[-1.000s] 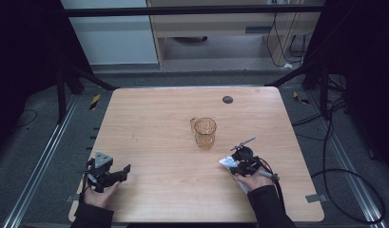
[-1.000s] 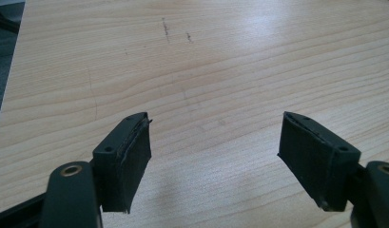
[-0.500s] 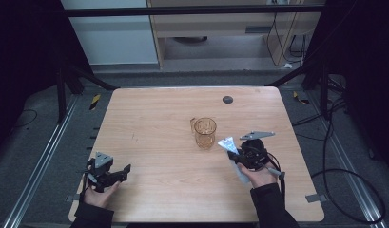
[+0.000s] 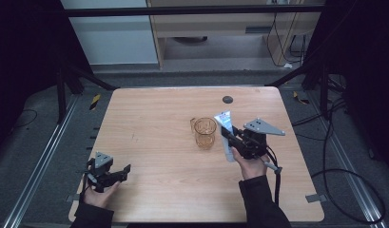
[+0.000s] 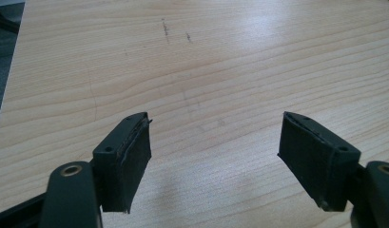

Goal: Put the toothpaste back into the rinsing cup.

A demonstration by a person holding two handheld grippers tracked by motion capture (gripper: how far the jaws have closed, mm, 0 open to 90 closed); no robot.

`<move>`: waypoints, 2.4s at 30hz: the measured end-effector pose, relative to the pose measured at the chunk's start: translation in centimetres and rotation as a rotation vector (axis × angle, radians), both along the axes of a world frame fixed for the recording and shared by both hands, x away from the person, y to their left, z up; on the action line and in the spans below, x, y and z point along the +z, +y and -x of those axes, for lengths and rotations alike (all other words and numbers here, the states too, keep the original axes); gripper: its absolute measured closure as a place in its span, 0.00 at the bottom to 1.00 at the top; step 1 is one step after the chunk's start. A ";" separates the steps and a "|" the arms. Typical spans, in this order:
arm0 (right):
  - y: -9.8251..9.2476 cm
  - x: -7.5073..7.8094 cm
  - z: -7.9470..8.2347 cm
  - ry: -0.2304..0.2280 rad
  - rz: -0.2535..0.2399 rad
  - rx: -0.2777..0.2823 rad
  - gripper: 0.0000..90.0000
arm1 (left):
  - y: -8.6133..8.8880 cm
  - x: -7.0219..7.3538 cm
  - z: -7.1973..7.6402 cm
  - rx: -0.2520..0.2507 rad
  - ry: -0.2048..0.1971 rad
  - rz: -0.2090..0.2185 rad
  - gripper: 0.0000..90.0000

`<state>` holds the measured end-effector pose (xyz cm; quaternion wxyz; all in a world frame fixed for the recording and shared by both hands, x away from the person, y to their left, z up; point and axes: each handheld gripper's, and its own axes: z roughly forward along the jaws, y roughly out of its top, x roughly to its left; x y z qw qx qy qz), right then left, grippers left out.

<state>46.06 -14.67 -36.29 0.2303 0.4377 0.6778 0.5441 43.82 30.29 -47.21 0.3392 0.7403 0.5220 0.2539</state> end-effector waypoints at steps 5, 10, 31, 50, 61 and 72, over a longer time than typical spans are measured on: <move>0.7 0.9 -0.6 -0.096 -0.077 -0.064 0.81 | 0.0 0.0 0.0 0.001 -0.002 0.003 0.28; 1.4 1.4 -1.5 -0.147 -0.136 -0.101 0.80 | 0.0 0.1 0.0 0.001 -0.007 0.003 0.28; 3.8 0.6 -6.8 -0.223 -0.258 -0.239 0.80 | 0.1 0.1 0.0 0.008 -0.017 0.011 0.28; 6.2 -2.7 -9.8 -0.188 -0.216 -0.249 0.80 | 0.2 0.1 0.0 0.007 -0.016 0.012 0.28; 6.8 -5.1 -10.8 -0.137 -0.188 -0.254 0.80 | 0.2 0.1 -0.1 0.009 -0.015 0.014 0.28; 7.6 -7.0 -10.8 -0.095 -0.127 -0.257 0.79 | 0.2 0.1 0.0 0.008 -0.016 0.013 0.28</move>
